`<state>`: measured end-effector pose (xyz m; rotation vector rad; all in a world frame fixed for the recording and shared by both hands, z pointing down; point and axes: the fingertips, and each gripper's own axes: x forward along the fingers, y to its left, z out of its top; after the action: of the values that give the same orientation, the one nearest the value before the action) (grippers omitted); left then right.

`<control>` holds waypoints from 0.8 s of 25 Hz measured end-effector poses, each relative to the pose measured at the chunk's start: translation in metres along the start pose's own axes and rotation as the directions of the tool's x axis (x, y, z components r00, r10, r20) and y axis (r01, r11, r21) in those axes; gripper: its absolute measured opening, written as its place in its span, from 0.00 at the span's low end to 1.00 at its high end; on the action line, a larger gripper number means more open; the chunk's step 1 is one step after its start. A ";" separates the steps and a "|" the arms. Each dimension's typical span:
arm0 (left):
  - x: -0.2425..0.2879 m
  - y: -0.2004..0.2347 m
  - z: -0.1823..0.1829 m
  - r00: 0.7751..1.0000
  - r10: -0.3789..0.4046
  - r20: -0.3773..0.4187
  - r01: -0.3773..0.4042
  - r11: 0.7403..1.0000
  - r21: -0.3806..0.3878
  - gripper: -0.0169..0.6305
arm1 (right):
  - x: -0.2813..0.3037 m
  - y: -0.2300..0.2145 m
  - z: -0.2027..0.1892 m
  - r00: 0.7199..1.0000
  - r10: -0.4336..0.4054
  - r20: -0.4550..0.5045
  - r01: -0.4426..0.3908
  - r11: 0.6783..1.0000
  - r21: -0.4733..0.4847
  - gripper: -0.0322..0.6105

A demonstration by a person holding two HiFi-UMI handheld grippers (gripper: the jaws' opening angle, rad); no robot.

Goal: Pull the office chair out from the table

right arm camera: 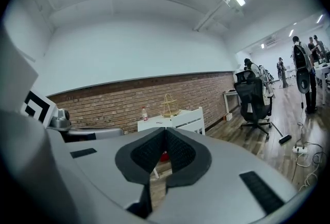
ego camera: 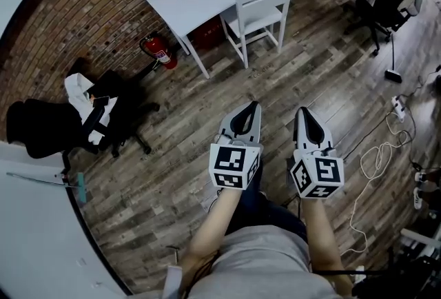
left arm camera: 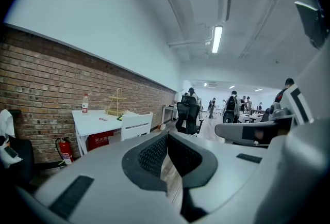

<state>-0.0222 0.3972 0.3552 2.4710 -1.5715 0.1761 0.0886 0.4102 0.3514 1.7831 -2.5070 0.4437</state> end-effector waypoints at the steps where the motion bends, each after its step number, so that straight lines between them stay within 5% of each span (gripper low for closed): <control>1: 0.008 0.003 0.003 1.000 -0.005 0.000 0.005 1.000 0.003 0.05 | 0.008 -0.003 0.002 1.000 -0.002 0.001 0.002 1.000 0.002 0.07; 20: 0.169 0.138 0.064 0.999 -0.039 0.013 0.039 0.999 0.004 0.05 | 0.221 -0.013 0.054 0.999 -0.033 0.000 0.033 0.999 -0.007 0.07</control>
<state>-0.0760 0.1759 0.3436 2.5084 -1.5282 0.1567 0.0330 0.1895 0.3445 1.8189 -2.4719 0.4330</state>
